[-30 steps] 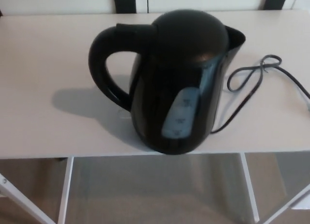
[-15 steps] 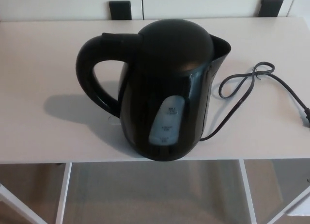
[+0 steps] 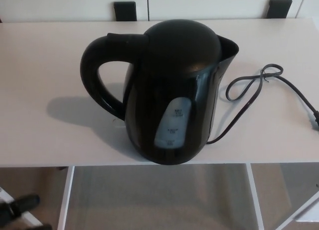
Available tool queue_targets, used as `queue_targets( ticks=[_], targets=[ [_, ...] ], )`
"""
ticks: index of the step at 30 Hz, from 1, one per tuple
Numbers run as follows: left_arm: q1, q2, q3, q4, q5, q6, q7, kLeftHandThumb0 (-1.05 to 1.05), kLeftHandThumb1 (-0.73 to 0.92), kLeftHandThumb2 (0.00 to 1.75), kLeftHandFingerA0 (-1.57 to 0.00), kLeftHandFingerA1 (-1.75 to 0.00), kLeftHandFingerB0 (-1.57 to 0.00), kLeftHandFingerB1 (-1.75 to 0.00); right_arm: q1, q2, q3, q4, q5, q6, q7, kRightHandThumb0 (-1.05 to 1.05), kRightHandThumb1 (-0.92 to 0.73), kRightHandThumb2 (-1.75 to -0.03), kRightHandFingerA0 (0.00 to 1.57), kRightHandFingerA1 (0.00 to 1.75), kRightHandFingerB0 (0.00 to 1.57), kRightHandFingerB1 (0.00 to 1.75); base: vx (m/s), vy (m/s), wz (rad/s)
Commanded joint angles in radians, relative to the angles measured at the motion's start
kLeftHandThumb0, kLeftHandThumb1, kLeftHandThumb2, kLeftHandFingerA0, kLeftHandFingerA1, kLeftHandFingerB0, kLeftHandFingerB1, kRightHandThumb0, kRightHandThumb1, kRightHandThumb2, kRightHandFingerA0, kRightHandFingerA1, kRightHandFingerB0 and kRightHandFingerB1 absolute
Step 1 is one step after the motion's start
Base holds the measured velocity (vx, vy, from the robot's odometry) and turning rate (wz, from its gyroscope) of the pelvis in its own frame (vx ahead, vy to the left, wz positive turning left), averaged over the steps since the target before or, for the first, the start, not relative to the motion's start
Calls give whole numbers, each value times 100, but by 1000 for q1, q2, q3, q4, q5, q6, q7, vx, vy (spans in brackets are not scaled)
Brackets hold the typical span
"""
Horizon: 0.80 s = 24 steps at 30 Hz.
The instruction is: The robot walk towards a table in front and uses its left hand to pick up the pot from the base and places it on the table
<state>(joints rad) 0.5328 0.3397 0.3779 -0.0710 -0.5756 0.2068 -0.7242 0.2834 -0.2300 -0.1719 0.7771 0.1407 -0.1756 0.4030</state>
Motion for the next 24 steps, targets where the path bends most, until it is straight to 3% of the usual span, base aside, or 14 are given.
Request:
queue_targets(
  ticks=[1,4,5,8,9,10,12,13,14,17,18,20,21,24],
  targets=[
    [-171,232,451,-511,-933,45,-170,-74,38,77,-39,-55,-32,-45,19,-3,-16,-28,2,6,-37,-32,-49,-88,47,65,33,57,0,0,0],
    [-225,243,481,-542,-889,-19,-46,-71,38,77,-38,-57,-31,-46,-5,-7,-21,22,5,-14,-24,-35,-47,-88,46,65,33,57,0,0,0],
    [-237,249,486,-553,-882,-26,4,-64,45,54,-44,-51,-37,-37,-6,-7,-20,19,6,-11,-23,-34,-48,-88,44,64,32,56,0,0,0],
    [-294,248,470,-583,-794,-56,143,-57,46,54,-46,-52,-39,-37,-11,-11,-18,26,0,-16,-25,-35,-49,-88,43,63,35,57,0,0,0],
    [-316,250,457,-583,-754,-50,180,-67,36,71,-42,-55,-30,-43,-6,-9,-16,13,-1,-12,-28,-30,-70,-60,46,53,41,48,0,0,0],
    [-344,253,442,-583,-704,-42,227,-67,36,71,-42,-55,-30,-43,0,-6,-14,-4,-2,-7,-31,-30,-70,-60,46,53,41,48,0,0,0],
    [-415,246,397,-558,-579,-28,255,-58,39,53,-39,-44,-28,-31,-2,-7,-13,6,-7,-14,-37,-34,-49,-88,42,62,32,56,0,0,0],
    [-451,248,372,-549,-469,-16,283,-58,36,68,-26,-44,-21,-37,-1,-8,-10,-1,-10,-16,-36,-35,-49,-88,42,62,33,56,0,0,0],
    [-480,251,348,-541,-383,-2,304,-27,21,82,-10,-52,-9,-51,1,-8,-10,-5,-8,-15,-33,-35,-49,-88,44,63,35,57,0,0,0],
    [-571,268,252,-495,-175,48,336,-26,18,79,-7,-51,-6,-49,-3,-3,-20,-5,8,9,-32,-32,-50,-87,43,62,35,56,0,0,0],
    [-611,281,205,-448,-112,36,309,-48,40,52,-19,-32,-20,-28,-4,-5,-18,-4,3,7,-38,-33,-50,-87,44,62,36,57,0,0,0],
    [-656,304,139,-380,-9,7,280,-52,42,53,-18,-31,-20,-28,-1,-7,-15,-9,-1,6,-37,-34,-51,-88,43,62,34,56,0,0,0],
    [-733,338,-2,-236,170,-53,240,-29,21,81,-1,-48,0,-46,2,-11,-11,-10,-7,6,-38,-34,-50,-88,45,63,33,56,0,0,0],
    [-789,340,-92,-156,238,-54,246,-30,20,81,-1,-49,0,-46,-1,-9,-12,-4,-7,9,-45,-33,-50,-87,45,62,34,56,0,0,0]
  ],
)
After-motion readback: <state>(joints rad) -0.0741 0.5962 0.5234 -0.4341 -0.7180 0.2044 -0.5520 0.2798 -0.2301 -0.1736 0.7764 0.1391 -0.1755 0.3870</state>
